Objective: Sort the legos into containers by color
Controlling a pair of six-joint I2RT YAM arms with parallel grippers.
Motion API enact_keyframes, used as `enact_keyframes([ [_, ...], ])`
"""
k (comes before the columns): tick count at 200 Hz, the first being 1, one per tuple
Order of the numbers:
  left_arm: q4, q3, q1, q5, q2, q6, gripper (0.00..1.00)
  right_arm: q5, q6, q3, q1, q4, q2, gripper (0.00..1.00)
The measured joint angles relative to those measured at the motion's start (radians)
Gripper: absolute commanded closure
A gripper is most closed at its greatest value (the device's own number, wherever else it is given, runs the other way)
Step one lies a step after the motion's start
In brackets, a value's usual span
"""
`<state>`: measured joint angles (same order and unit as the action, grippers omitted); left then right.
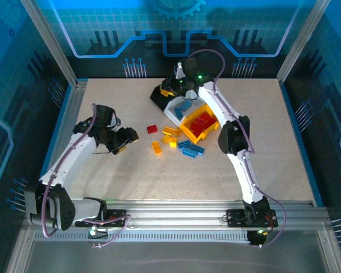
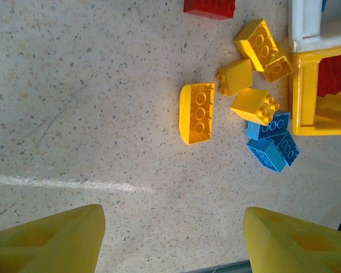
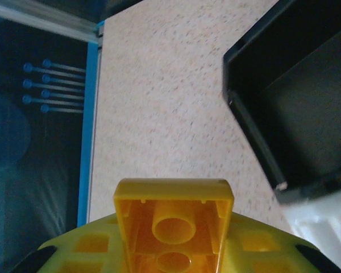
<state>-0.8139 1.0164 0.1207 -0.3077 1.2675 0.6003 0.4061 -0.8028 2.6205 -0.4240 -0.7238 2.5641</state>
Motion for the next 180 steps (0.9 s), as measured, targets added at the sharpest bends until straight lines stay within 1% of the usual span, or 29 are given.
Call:
enact_keyframes([
  [24,-0.005,-0.005,0.001,-0.005,-0.001,0.000,0.34,-0.014,-0.071,0.047,0.014,0.042,0.089,0.67],
  [57,-0.021,-0.006,0.002,-0.008,-0.001,-0.001,0.34,-0.050,-0.135,0.050,0.033,0.100,0.141,0.60],
  [85,-0.037,-0.006,0.002,-0.008,-0.001,-0.002,0.33,-0.070,-0.172,0.058,0.038,0.151,0.152,0.47],
  [108,-0.048,-0.006,0.002,-0.008,-0.002,-0.006,0.33,-0.082,-0.195,0.069,0.038,0.179,0.158,0.40],
  [156,-0.050,-0.006,0.004,-0.006,-0.006,-0.022,0.33,-0.083,-0.187,0.071,0.039,0.185,0.157,0.37],
  [180,-0.050,-0.006,0.017,0.000,-0.006,-0.028,0.33,-0.077,-0.134,0.070,0.036,0.138,0.137,0.37],
])
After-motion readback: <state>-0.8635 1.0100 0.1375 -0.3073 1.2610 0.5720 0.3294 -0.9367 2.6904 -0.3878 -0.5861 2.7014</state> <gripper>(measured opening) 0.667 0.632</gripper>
